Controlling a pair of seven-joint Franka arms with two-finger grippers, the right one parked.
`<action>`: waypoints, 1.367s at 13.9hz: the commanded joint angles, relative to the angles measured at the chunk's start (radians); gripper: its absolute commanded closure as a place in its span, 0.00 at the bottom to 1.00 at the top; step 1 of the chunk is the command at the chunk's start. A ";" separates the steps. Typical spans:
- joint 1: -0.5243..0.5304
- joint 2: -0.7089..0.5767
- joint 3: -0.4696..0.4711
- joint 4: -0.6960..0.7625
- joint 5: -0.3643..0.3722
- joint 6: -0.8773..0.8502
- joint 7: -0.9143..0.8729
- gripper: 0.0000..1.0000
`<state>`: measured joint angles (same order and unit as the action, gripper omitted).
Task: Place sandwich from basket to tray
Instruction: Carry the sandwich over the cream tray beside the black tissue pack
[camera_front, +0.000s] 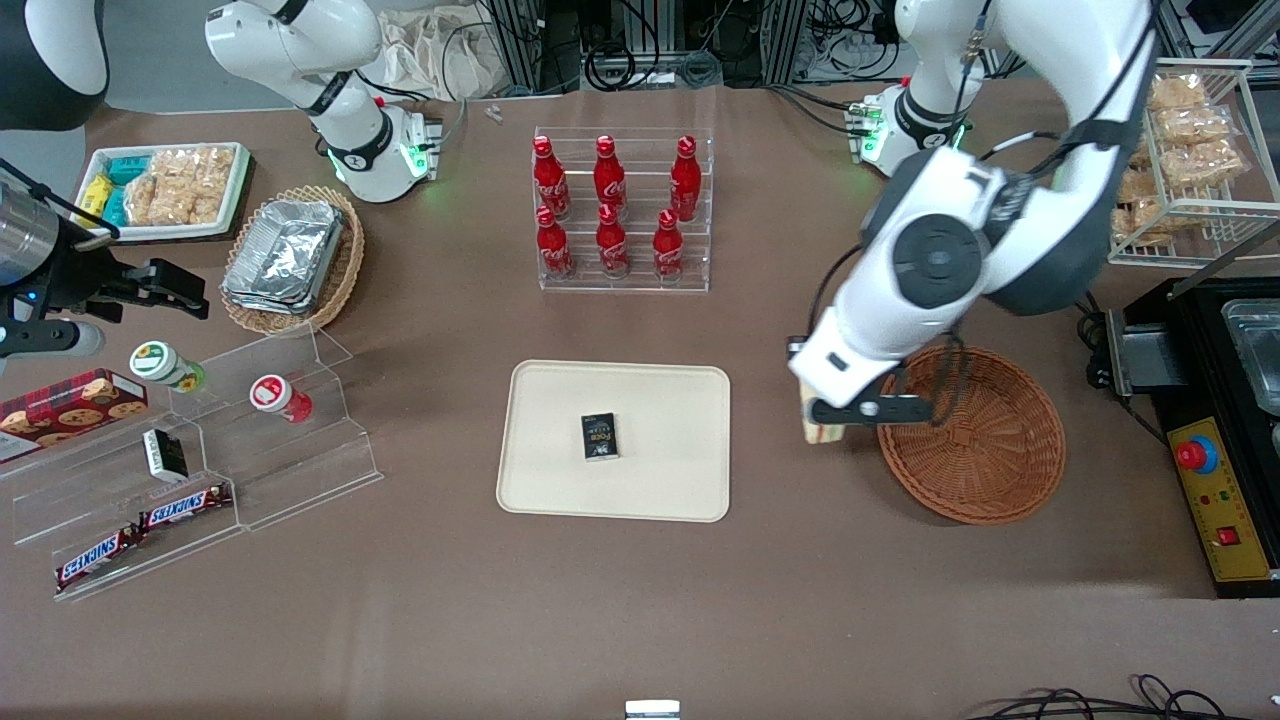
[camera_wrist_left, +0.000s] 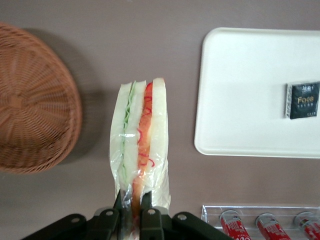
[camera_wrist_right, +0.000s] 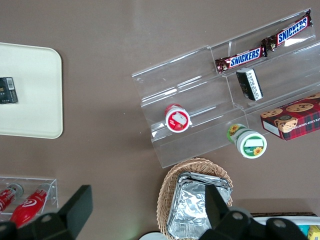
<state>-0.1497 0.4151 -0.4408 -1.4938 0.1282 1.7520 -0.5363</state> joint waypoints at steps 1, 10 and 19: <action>-0.079 0.132 0.004 0.115 0.065 0.007 -0.005 1.00; -0.212 0.390 0.008 0.240 0.202 0.133 -0.115 1.00; -0.226 0.447 0.016 0.241 0.243 0.225 -0.168 0.58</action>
<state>-0.3572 0.8399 -0.4344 -1.2910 0.3469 1.9806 -0.6823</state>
